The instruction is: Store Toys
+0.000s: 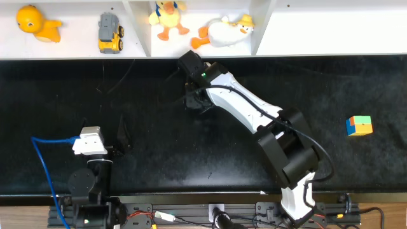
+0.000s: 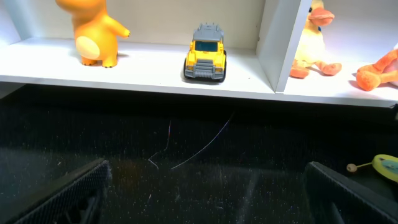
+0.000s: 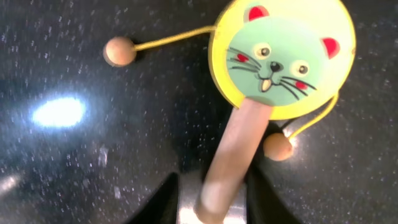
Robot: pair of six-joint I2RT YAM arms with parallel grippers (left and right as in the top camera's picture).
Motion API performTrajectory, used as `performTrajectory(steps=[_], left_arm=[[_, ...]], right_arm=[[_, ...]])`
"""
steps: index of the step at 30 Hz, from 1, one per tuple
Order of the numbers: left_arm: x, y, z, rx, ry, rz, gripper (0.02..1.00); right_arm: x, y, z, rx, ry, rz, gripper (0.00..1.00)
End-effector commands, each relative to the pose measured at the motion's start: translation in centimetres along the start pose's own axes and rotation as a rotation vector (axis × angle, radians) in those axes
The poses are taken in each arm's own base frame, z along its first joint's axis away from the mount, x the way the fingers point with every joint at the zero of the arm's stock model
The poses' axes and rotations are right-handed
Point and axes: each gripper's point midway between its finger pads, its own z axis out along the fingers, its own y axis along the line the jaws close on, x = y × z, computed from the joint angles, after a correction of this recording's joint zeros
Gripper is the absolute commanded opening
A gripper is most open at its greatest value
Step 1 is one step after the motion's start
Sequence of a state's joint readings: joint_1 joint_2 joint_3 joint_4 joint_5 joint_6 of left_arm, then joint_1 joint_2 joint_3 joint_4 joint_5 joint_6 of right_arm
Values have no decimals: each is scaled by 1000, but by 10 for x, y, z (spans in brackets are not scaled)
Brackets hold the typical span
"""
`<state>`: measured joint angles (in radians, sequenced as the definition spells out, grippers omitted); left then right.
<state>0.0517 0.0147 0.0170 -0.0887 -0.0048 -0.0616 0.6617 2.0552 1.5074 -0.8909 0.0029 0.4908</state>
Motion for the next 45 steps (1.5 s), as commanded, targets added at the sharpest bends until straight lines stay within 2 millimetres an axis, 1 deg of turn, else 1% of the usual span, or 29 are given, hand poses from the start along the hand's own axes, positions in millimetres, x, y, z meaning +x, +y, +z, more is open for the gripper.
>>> performTrajectory(steps=[1, 2, 7, 10, 12, 14, 16, 20, 23, 25, 29, 32, 34, 37, 39, 45], left_arm=[[0, -1, 0, 4, -8, -18, 998], [0, -1, 0, 4, -8, -18, 996], [0, -1, 0, 4, -8, -18, 996], [0, -1, 0, 4, -8, -18, 996], [0, -1, 0, 4, -8, -18, 998], [0, -1, 0, 4, -8, -18, 996], [0, -1, 0, 4, -8, -18, 998], [0, -1, 0, 4, -8, -18, 998], [0, -1, 0, 4, -8, -18, 998], [0, -1, 0, 4, -8, -18, 998], [0, -1, 0, 4, -8, -18, 998], [0, -1, 0, 4, -8, -18, 998], [0, -1, 0, 4, -8, -18, 998], [0, -1, 0, 4, -8, -18, 998], [0, -1, 0, 4, -8, -18, 998], [0, -1, 0, 4, -8, -18, 998]], right_arm=[[19, -4, 24, 16, 94, 4, 73], [20, -4, 24, 18, 97, 4, 45], [26, -8, 23, 33, 125, 6, 45], [34, -9, 20, 33, 159, 9, 45], [37, -9, 17, 31, 174, 11, 47], [39, -10, 9, 35, 178, 18, 47], [38, -9, -3, 27, 165, 19, 45], [32, -5, -40, -11, 101, 37, 45], [29, -4, -76, -39, 37, 35, 47], [30, -8, -98, -44, 7, 42, 47], [40, -27, -136, -5, -36, 89, 47], [48, -41, -157, 9, -48, 108, 45], [53, -58, -169, 40, -55, 133, 47], [56, -90, -180, 99, -52, 192, 47], [54, -114, -186, 136, -52, 225, 45], [34, -180, -195, 175, -94, 333, 47]])
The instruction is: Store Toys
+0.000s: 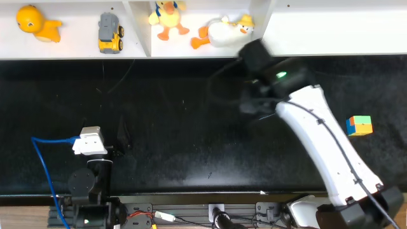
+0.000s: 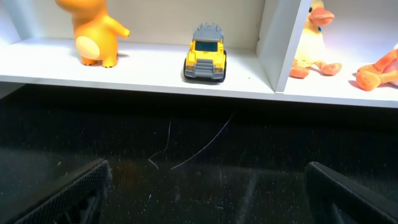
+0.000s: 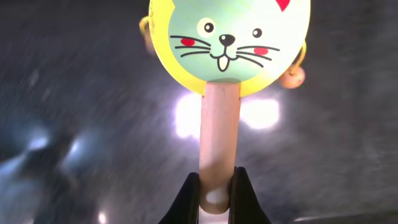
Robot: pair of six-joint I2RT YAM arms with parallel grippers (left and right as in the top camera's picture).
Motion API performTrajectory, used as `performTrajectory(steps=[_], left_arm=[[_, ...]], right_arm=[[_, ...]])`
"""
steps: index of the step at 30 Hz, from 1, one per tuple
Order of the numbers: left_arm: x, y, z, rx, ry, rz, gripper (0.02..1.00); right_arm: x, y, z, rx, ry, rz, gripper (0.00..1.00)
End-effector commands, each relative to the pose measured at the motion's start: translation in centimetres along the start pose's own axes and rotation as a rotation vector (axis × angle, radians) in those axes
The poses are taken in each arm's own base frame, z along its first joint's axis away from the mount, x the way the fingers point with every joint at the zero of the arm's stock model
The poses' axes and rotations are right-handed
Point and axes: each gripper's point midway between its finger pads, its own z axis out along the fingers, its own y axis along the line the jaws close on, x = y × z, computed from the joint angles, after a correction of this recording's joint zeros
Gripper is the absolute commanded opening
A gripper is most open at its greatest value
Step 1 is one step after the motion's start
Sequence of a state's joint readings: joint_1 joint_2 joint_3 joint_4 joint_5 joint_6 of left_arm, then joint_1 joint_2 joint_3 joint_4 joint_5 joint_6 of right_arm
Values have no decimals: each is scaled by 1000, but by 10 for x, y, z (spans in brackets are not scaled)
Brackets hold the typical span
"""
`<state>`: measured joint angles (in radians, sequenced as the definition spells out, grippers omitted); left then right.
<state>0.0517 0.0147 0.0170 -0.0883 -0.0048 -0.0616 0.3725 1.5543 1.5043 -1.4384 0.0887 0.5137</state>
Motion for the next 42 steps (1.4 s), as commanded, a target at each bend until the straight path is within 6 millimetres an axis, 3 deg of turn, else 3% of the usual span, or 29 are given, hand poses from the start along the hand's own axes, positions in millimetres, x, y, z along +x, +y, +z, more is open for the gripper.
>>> performTrajectory(steps=[1, 4, 8, 13, 17, 22, 30, 38, 42], left_arm=[[1, -1, 0, 4, -7, -18, 998], [1, -1, 0, 4, -7, -18, 998], [1, -1, 0, 4, -7, -18, 998], [1, -1, 0, 4, -7, -18, 998], [1, -1, 0, 4, -7, -18, 998], [1, -1, 0, 4, -7, -18, 998], [1, -1, 0, 4, -7, -18, 998], [1, -1, 0, 4, -7, -18, 998], [1, -1, 0, 4, -7, -18, 998]], right_arm=[[-32, -42, -9, 20, -82, 44, 45], [-58, -65, -9, 12, -146, 75, 47], [-93, -77, -5, -62, -220, 56, 47], [-122, -85, 21, -54, -238, -10, 47], [-147, -79, 50, -60, -258, -54, 47], [-172, -64, 71, -123, -300, -94, 49], [-201, -45, 86, -153, -387, -142, 45], [-209, -13, 101, -239, -411, -202, 45], [-211, -9, 108, -242, -409, -208, 45]])
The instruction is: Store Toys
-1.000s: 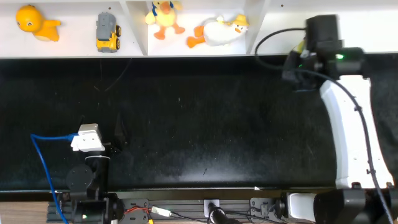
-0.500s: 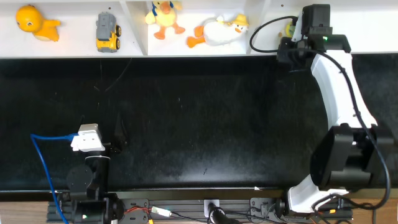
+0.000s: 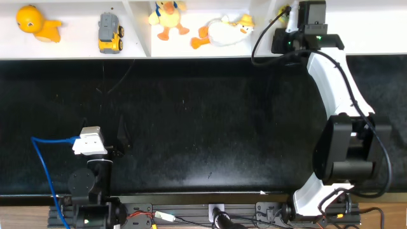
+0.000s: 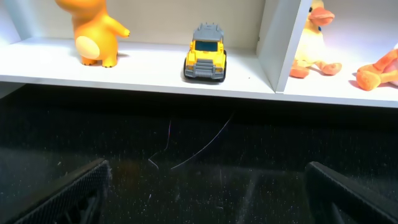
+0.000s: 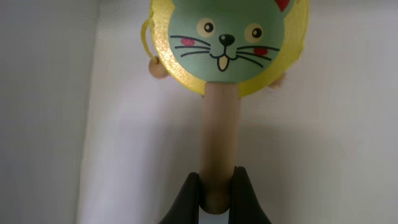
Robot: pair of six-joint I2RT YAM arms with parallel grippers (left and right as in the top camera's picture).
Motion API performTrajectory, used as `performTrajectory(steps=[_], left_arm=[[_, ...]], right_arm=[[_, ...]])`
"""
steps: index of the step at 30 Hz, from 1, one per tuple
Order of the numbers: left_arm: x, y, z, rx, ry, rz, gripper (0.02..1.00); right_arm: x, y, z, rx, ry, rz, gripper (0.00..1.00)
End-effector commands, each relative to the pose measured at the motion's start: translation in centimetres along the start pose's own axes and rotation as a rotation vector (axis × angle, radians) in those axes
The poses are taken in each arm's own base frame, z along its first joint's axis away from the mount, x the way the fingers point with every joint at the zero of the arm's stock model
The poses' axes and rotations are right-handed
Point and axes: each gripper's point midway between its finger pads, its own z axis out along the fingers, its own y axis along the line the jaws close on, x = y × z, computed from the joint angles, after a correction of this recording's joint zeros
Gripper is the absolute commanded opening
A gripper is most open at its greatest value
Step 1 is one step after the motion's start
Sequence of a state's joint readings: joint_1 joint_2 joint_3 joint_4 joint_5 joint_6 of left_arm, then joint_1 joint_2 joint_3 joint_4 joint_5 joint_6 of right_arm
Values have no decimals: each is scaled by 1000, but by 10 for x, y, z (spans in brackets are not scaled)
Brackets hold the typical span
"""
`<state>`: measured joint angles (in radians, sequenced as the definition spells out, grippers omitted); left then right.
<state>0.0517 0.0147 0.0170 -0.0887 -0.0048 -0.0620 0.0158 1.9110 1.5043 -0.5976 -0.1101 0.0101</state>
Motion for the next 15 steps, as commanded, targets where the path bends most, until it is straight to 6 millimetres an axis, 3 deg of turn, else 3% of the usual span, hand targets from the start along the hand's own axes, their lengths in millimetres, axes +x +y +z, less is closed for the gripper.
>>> performTrajectory(steps=[1, 4, 8, 11, 15], left_arm=[[0, -1, 0, 4, -8, -17, 998], [0, -1, 0, 4, -8, -18, 998], [0, -1, 0, 4, -8, -17, 998], [0, -1, 0, 4, -8, -18, 996], [0, -1, 0, 4, -8, -17, 998]], right_arm=[[10, 10, 15, -37, 37, -18, 45], [13, 10, 16, -33, 51, -13, 84], [19, 8, 15, -29, 76, 1, 439], [24, 5, 14, -19, 98, 24, 562], [29, -4, 4, 13, 146, 76, 636]])
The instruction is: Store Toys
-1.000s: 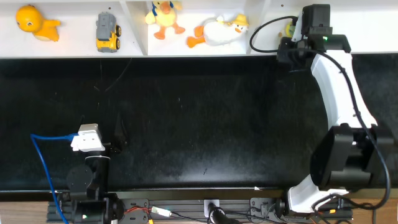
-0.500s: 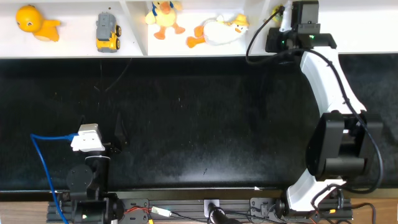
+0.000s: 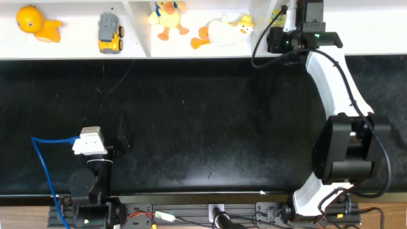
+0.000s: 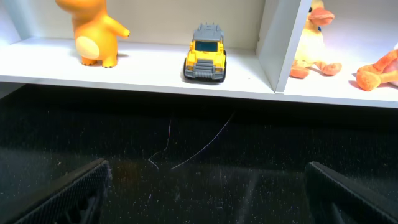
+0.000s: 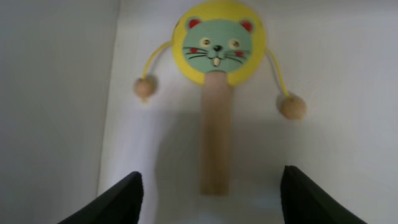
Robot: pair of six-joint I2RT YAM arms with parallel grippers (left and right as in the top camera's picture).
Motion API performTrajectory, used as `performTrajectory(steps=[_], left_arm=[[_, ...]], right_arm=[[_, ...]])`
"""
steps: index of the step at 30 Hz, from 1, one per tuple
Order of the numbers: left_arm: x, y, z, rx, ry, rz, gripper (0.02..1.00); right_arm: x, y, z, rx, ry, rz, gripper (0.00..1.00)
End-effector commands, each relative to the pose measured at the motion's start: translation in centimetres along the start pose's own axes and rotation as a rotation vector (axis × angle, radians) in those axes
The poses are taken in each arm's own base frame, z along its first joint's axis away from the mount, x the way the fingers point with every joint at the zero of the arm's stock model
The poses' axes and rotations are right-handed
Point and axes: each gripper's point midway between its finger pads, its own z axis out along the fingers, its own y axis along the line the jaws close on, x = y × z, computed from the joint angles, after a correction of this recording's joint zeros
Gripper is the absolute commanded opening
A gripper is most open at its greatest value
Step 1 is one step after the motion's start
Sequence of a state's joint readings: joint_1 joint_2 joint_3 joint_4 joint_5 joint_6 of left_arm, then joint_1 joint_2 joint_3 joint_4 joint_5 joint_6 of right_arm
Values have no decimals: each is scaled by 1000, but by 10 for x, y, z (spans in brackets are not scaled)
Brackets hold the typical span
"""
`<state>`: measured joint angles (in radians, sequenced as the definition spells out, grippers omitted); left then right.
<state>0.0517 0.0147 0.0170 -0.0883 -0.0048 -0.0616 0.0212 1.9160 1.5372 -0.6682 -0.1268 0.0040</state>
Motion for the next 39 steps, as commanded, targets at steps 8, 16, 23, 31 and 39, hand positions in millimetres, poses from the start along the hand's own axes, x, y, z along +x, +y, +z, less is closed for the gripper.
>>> performTrajectory(steps=[8, 16, 23, 31, 39], left_arm=[[1, -1, 0, 4, -7, -18, 998], [1, -1, 0, 4, -7, -18, 998], [1, -1, 0, 4, -7, -18, 998], [1, -1, 0, 4, -7, -18, 998], [1, -1, 0, 4, -7, -18, 996]], right_arm=[[24, -41, -54, 218, 160, 288, 934], [57, -69, -146, 305, 194, 634, 998], [84, -113, -236, 395, 83, 846, 996], [157, -185, -272, 556, 62, 1137, 998], [211, -217, -233, 591, 96, 1250, 996]])
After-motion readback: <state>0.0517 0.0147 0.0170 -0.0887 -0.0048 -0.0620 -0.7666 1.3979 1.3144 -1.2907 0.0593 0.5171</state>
